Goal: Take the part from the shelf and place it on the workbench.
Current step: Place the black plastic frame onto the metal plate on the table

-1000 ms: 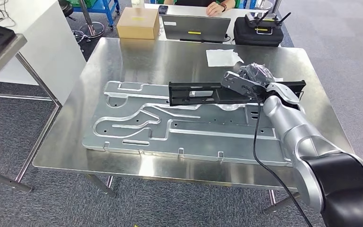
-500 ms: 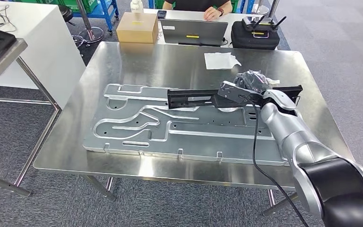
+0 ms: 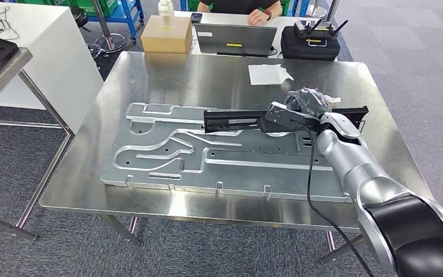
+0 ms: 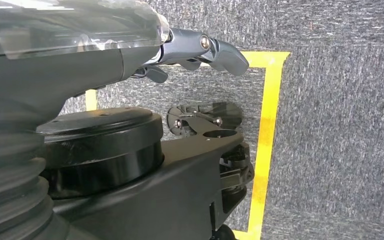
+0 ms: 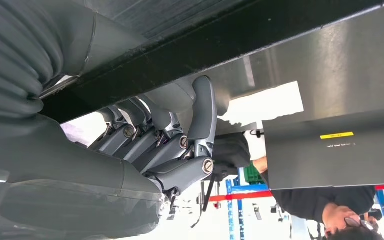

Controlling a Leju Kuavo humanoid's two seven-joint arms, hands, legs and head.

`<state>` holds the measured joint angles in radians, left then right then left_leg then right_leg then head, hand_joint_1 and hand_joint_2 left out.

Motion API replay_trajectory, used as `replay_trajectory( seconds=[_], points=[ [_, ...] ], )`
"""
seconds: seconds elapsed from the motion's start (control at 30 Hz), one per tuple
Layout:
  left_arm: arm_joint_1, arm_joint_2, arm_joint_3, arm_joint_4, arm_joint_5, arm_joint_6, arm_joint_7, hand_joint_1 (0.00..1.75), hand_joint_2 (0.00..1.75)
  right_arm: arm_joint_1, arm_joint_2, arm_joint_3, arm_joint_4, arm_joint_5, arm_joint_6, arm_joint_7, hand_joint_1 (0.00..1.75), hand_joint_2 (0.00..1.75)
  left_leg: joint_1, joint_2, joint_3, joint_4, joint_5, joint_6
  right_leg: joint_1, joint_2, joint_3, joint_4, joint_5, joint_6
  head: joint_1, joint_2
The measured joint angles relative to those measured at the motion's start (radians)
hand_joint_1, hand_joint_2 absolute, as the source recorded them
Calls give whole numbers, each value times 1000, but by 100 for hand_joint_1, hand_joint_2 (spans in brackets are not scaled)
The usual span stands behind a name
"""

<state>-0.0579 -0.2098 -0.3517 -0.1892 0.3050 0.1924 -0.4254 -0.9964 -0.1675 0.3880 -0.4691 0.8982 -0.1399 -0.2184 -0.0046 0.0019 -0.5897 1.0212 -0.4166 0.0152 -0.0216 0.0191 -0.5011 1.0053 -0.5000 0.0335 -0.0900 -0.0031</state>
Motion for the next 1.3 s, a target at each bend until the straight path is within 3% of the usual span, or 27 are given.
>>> replay_trajectory(
  seconds=[0.23,0.37,0.77,1.3],
  points=[
    [0,0,12,0,20,-4,-24,0,175,12,0,12,-15,-4,-12,6,175,175,0,2,2,0,-1,1,0,1,3,-1,0,0,0,0],
    [1,0,23,0,32,-13,-36,0,175,14,-1,23,-17,-12,-20,8,0,0,0,2,3,0,-1,1,0,2,4,-1,0,0,0,0],
    [0,0,42,0,41,-8,-9,0,175,31,-27,51,-48,-33,-89,8,0,0,-1,5,12,0,-6,2,-1,5,12,-3,-3,1,0,0],
    [6,0,39,0,19,-33,-16,0,175,114,-136,20,-156,-111,-79,19,0,0,-2,-5,-8,1,-3,6,-1,-5,0,-7,-1,6,0,0]
  ],
)
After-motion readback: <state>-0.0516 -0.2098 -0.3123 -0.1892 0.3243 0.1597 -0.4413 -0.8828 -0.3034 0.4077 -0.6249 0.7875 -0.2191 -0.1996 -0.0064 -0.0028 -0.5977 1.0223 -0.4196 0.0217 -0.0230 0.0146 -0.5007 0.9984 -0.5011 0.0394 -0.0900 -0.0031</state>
